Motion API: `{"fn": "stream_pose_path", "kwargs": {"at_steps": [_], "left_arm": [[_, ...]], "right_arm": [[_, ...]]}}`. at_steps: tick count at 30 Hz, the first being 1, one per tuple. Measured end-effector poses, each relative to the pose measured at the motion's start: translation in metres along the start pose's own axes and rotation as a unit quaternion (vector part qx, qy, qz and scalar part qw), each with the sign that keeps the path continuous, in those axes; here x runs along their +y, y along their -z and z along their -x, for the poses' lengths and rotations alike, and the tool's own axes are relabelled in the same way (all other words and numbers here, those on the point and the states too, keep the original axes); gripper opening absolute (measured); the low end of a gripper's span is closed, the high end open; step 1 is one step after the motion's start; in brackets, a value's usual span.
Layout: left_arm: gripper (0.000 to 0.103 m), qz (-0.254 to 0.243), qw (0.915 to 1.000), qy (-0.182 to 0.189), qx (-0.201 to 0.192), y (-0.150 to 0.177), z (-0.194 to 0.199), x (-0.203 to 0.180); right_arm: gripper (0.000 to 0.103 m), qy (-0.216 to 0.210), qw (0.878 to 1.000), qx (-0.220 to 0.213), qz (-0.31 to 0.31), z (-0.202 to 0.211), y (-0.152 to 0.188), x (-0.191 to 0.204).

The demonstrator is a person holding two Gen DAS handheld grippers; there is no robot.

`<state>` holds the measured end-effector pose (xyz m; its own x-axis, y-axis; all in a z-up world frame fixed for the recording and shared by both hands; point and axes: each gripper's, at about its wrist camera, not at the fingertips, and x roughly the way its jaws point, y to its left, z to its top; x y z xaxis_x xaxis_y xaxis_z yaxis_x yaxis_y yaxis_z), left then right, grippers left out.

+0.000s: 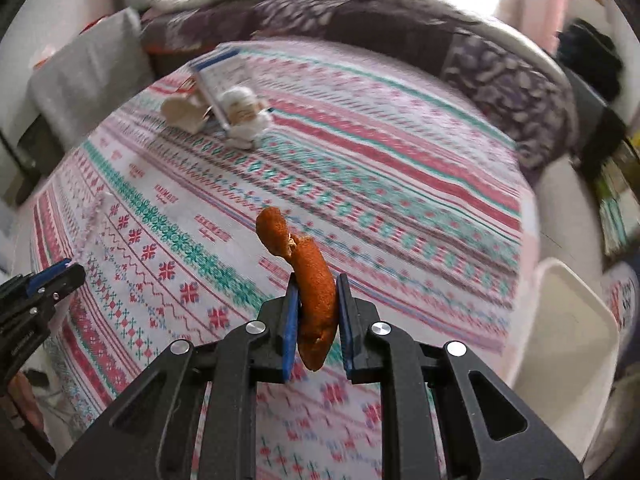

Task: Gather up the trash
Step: 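Carry peel to the bin and open right tool while left tool carries pink strip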

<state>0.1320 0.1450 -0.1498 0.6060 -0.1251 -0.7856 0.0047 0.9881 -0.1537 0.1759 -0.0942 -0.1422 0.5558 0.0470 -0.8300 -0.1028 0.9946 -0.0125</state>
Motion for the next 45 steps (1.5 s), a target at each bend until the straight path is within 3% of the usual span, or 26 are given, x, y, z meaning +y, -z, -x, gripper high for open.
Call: {"fn": "stream_pose_path", "kwargs": {"at_steps": [6, 14, 28, 37, 45], "left_arm": [[0.024, 0.022, 0.9991, -0.023, -0.028, 0.003, 0.024, -0.012], [0.024, 0.024, 0.9988, -0.026, -0.035, 0.019, 0.039, -0.032], [0.024, -0.031, 0.9989, -0.009, -0.035, 0.030, 0.046, -0.090], [0.024, -0.077, 0.9965, 0.006, -0.032, 0.028, 0.043, -0.138], [0.024, -0.113, 0.9927, 0.037, -0.021, 0.021, 0.035, -0.186]], "right_arm": [[0.017, 0.031, 0.998, -0.029, -0.050, 0.025, 0.017, -0.012], [0.017, 0.044, 0.994, -0.046, -0.086, 0.050, 0.041, -0.029], [0.017, 0.057, 0.988, -0.051, -0.136, 0.070, 0.068, -0.079], [0.017, 0.093, 0.972, -0.046, -0.209, 0.072, 0.081, -0.144], [0.022, 0.129, 0.949, -0.040, -0.286, 0.075, 0.098, -0.209]]}}
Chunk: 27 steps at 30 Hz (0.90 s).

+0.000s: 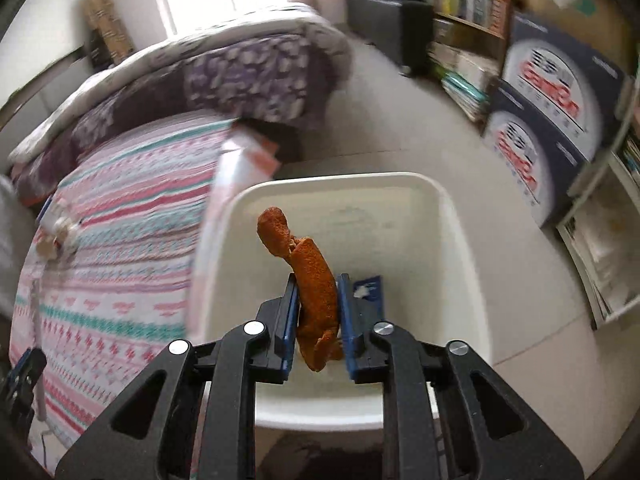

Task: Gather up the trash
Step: 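Carry peel to the bin and open right tool while left tool carries pink strip, then open the left tool over the bin to drop the pink strip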

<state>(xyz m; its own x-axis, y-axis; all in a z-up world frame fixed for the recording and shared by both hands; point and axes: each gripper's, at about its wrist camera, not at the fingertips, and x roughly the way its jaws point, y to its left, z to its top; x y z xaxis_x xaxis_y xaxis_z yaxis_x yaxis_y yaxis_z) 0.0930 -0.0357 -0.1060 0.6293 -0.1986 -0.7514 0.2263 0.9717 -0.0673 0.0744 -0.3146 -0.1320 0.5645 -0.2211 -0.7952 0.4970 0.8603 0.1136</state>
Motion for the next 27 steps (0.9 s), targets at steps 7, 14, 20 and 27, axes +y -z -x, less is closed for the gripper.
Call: {"fn": "stream_pose_path", "kwargs": {"at_steps": [7, 14, 20, 27], "left_arm": [[0.024, -0.031, 0.9990, 0.033, 0.005, -0.016, -0.010, -0.049], [0.024, -0.067, 0.9957, 0.063, 0.006, -0.028, -0.016, -0.099], [0.024, -0.097, 0.9914, 0.087, 0.008, -0.037, -0.021, -0.143], [0.024, -0.123, 0.9855, 0.117, 0.005, -0.043, -0.024, -0.184]], "right_arm": [[0.057, 0.017, 0.999, -0.012, -0.038, 0.001, -0.012, -0.037], [0.066, 0.027, 0.998, -0.019, -0.061, 0.004, -0.014, -0.064], [0.070, 0.041, 0.995, -0.020, -0.089, 0.005, -0.011, -0.091], [0.071, 0.057, 0.992, -0.016, -0.114, 0.002, -0.008, -0.113]]}}
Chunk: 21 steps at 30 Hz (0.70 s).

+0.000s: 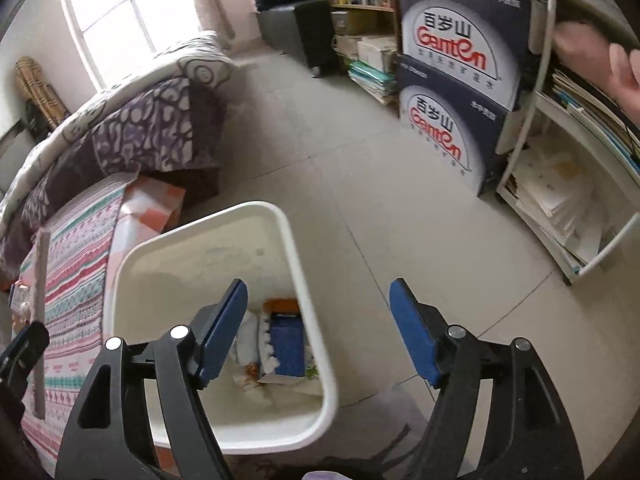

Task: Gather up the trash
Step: 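Open the left tool over the bin to drop the pink strip, then grasp the white tissue bundle with left tool while right tool grasps blue-white box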

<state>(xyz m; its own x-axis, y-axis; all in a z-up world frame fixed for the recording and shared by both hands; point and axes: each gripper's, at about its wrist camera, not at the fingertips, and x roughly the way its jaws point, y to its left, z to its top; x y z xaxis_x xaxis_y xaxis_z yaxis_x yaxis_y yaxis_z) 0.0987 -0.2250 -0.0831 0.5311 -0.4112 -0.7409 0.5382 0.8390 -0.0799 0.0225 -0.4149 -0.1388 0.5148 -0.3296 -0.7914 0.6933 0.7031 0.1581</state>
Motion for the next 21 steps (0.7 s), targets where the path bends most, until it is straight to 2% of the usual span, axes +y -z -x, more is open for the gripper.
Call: {"fn": "stream_pose_path", "kwargs": {"at_steps": [3, 5, 8, 11, 15, 17, 21], "left_arm": [[0.029, -0.017, 0.9997, 0.016, -0.001, -0.004, -0.004, -0.012], [0.052, -0.022, 0.9996, 0.019, -0.002, -0.005, -0.004, -0.013], [0.061, -0.023, 0.9997, 0.004, -0.012, -0.004, -0.001, -0.005], [0.065, 0.001, 0.9997, -0.023, -0.006, -0.005, -0.003, 0.022], [0.066, 0.058, 0.9960, -0.068, 0.007, -0.006, -0.009, 0.078], [0.066, 0.081, 0.9919, -0.098, 0.011, -0.006, -0.012, 0.107], [0.066, 0.129, 0.9782, -0.162, 0.012, -0.012, -0.018, 0.171]], "right_arm": [[0.073, 0.005, 1.000, 0.001, -0.004, -0.002, 0.000, -0.003], [0.074, 0.006, 1.000, 0.002, -0.003, -0.003, 0.000, -0.002], [0.075, 0.006, 1.000, 0.003, 0.003, -0.006, 0.001, 0.004], [0.075, 0.000, 1.000, 0.005, 0.012, -0.007, 0.004, 0.016], [0.078, -0.010, 0.999, 0.008, 0.036, -0.007, 0.010, 0.038], [0.079, -0.017, 0.998, 0.010, 0.055, -0.007, 0.015, 0.053], [0.082, -0.029, 0.995, 0.012, 0.094, -0.007, 0.023, 0.083]]}}
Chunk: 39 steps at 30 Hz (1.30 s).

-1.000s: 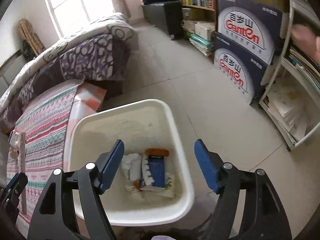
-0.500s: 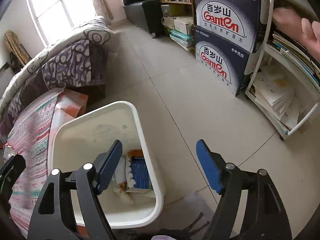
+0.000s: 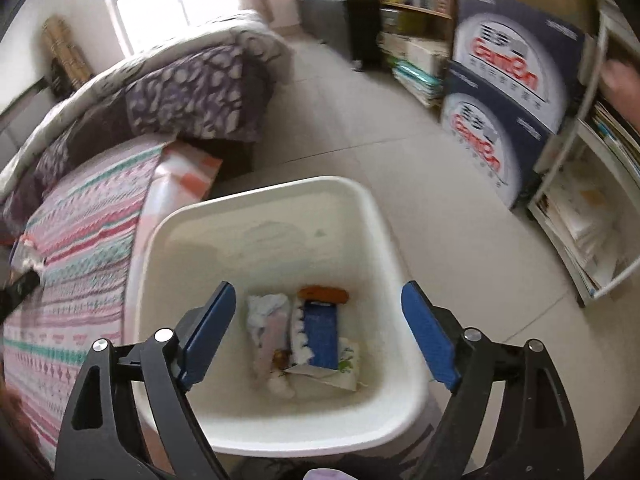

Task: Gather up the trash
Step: 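Grasp the white tissue bundle with left tool while right tool grasps blue-white box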

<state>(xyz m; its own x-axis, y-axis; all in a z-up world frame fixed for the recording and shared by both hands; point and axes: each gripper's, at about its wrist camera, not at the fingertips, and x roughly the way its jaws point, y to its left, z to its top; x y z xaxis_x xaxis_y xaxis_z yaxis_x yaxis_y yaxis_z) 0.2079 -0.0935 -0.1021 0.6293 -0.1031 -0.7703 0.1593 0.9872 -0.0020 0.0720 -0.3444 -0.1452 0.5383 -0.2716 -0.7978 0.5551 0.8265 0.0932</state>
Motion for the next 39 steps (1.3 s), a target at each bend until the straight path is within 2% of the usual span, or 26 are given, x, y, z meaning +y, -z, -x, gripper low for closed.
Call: {"fn": "stream_pose_path", "kwargs": {"at_steps": [3, 6, 14, 17, 18, 20, 21, 22, 24, 28, 31, 34, 37, 39], "left_arm": [[0.068, 0.036, 0.9980, -0.051, 0.009, -0.019, -0.027, 0.039], [0.068, 0.074, 0.9936, -0.081, 0.025, -0.035, -0.053, 0.070], [0.069, 0.114, 0.9840, -0.121, 0.065, -0.067, -0.112, 0.108], [0.069, 0.131, 0.9811, -0.118, 0.079, -0.070, -0.128, 0.117], [0.067, 0.133, 0.9809, -0.116, 0.082, -0.071, -0.132, 0.120], [0.048, 0.135, 0.9824, -0.099, 0.084, -0.068, -0.136, 0.124], [0.044, 0.130, 0.9843, -0.090, 0.079, -0.066, -0.135, 0.125], [0.032, 0.118, 0.9867, -0.086, 0.070, -0.063, -0.132, 0.124], [0.032, 0.105, 0.9906, -0.063, 0.061, -0.053, -0.122, 0.127], [0.032, 0.093, 0.9944, -0.014, 0.048, -0.022, -0.093, 0.140], [0.032, 0.081, 0.9957, 0.006, 0.044, 0.004, -0.073, 0.158], [0.032, 0.078, 0.9961, 0.008, 0.039, 0.025, -0.056, 0.186], [0.032, 0.092, 0.9948, 0.009, 0.043, 0.041, -0.040, 0.215], [0.032, 0.097, 0.9944, 0.006, 0.044, 0.047, -0.034, 0.232]], "right_arm": [[0.085, -0.006, 1.000, 0.000, 0.028, -0.001, 0.000, 0.020], [0.086, -0.010, 0.998, -0.003, 0.056, -0.002, -0.001, 0.037], [0.090, -0.027, 0.994, -0.010, 0.104, -0.011, -0.017, 0.076], [0.090, -0.035, 0.992, -0.007, 0.124, -0.016, -0.019, 0.096], [0.090, -0.038, 0.991, -0.006, 0.130, -0.018, -0.019, 0.102], [0.090, -0.049, 0.988, -0.005, 0.147, -0.022, -0.020, 0.120], [0.091, -0.054, 0.986, -0.005, 0.155, -0.023, -0.020, 0.129], [0.091, -0.059, 0.985, -0.006, 0.163, -0.024, -0.020, 0.138], [0.091, -0.076, 0.979, -0.010, 0.187, -0.026, -0.021, 0.162], [0.091, -0.110, 0.964, -0.026, 0.240, -0.027, -0.021, 0.215], [0.091, -0.145, 0.947, -0.036, 0.285, -0.028, -0.019, 0.262], [0.094, -0.181, 0.925, -0.051, 0.330, -0.029, -0.017, 0.314], [0.096, -0.236, 0.890, -0.044, 0.386, -0.039, -0.020, 0.374], [0.096, -0.253, 0.871, -0.036, 0.420, -0.045, -0.021, 0.405]]}}
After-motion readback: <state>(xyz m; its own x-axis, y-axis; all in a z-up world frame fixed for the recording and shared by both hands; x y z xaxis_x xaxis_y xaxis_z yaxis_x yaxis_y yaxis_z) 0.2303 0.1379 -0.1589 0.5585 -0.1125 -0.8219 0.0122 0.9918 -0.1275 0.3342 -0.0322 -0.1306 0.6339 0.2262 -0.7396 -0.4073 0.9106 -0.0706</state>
